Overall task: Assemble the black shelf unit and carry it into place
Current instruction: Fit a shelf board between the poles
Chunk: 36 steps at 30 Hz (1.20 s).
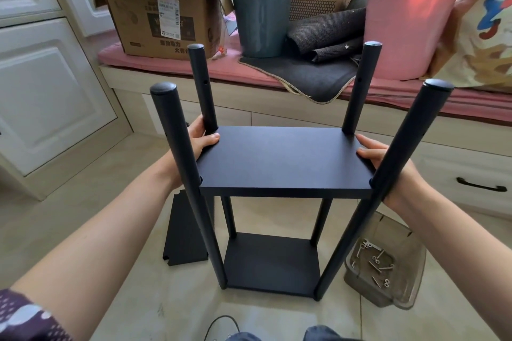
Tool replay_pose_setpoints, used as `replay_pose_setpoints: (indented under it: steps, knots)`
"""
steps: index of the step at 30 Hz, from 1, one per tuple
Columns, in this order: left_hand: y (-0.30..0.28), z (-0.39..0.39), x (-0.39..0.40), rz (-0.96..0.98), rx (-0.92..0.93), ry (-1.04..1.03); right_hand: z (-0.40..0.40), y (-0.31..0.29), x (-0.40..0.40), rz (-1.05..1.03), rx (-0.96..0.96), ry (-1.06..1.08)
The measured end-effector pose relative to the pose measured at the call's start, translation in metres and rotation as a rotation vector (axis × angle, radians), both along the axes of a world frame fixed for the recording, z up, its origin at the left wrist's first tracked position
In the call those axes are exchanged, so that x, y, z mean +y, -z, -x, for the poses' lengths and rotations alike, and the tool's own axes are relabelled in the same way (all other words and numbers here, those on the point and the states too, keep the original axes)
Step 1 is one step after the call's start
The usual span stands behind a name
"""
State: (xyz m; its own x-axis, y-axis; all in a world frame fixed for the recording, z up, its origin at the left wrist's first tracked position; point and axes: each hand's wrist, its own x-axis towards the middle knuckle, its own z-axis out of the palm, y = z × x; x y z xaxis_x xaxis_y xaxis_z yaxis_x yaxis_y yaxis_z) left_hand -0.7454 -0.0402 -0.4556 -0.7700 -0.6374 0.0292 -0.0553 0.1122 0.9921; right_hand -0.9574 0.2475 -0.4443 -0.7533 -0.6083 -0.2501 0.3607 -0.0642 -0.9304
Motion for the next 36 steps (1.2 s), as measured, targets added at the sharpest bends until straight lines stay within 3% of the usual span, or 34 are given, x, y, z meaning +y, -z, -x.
replay_pose_setpoints:
  steps: [21,36]
  knots:
    - [0.046,-0.01,0.025,-0.342,0.049,-0.096,0.0,0.03,0.002,-0.067,0.007,0.01]
    - [0.059,-0.012,0.016,-0.341,0.071,-0.061,0.001,0.035,0.001,-0.073,0.014,0.003]
